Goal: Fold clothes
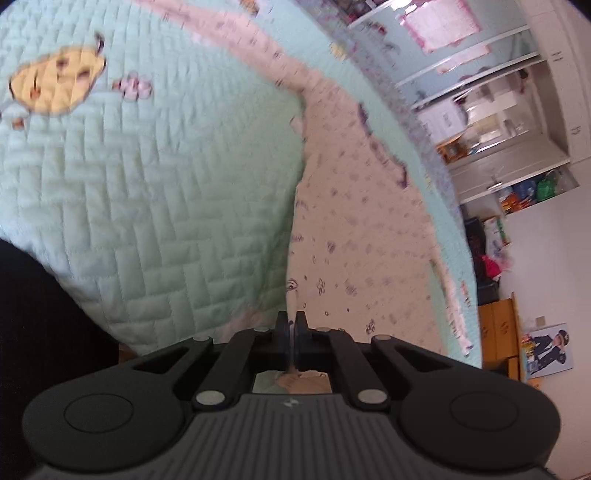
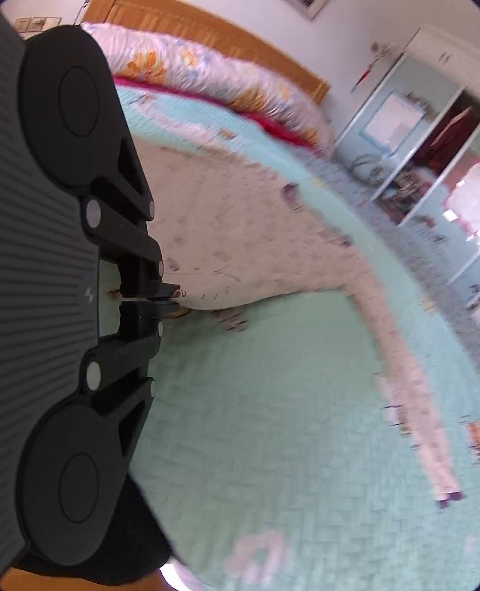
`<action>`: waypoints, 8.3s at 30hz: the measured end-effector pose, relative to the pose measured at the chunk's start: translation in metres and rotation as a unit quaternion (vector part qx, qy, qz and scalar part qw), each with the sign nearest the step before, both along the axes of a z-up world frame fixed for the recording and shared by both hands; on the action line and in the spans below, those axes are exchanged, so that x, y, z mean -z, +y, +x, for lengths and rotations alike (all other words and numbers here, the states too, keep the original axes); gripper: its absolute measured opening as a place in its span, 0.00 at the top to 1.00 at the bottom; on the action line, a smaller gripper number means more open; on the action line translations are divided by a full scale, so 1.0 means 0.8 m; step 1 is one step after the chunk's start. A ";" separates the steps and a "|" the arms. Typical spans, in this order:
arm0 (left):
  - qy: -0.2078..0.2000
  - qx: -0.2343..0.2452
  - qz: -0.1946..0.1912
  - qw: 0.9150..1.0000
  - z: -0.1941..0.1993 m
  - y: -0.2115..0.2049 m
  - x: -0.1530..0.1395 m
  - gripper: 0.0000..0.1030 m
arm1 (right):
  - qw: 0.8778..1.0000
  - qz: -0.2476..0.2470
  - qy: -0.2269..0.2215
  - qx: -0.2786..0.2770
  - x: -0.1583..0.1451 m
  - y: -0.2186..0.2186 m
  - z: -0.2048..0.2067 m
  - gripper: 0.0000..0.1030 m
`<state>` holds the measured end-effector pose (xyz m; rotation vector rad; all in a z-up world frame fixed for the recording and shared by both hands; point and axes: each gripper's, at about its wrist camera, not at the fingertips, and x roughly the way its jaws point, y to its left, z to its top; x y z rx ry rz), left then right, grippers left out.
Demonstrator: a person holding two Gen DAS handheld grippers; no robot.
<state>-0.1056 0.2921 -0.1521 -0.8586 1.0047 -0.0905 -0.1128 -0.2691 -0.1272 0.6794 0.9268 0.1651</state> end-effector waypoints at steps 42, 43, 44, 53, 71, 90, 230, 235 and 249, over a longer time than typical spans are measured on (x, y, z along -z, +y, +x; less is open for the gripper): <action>-0.048 0.077 0.143 0.986 0.034 -0.091 -0.012 0.60 | 0.999 -0.047 0.005 -0.007 0.038 0.083 0.065 0.53; -0.056 0.065 0.146 0.986 0.026 -0.084 -0.019 0.60 | 0.998 -0.053 0.002 0.026 0.029 0.065 0.054 0.51; -0.067 0.061 0.152 0.984 0.023 -0.082 -0.028 0.58 | 0.997 -0.063 -0.006 0.052 0.020 0.050 0.044 0.49; -0.096 0.071 0.167 0.979 0.065 -0.125 -0.057 0.51 | 0.980 -0.045 -0.092 0.173 -0.017 -0.033 0.075 0.32; -0.003 0.097 0.208 0.973 0.102 -0.168 -0.028 0.49 | 0.893 0.143 -0.116 0.410 0.102 -0.347 0.227 0.33; -0.001 0.096 0.192 0.977 0.106 -0.170 -0.017 0.45 | 0.918 -0.106 -0.215 0.314 -0.038 -0.219 0.330 0.89; -0.154 0.217 0.230 0.936 0.474 -0.062 0.001 0.60 | 0.972 0.214 -0.091 -0.014 0.106 0.197 0.397 0.47; -0.150 0.229 0.200 0.941 0.488 -0.055 0.006 0.92 | 0.972 0.217 -0.090 -0.005 0.102 0.196 0.399 0.46; -0.130 0.173 0.090 0.972 0.493 -0.028 -0.023 0.94 | 0.972 0.221 -0.065 0.037 0.099 0.198 0.419 0.72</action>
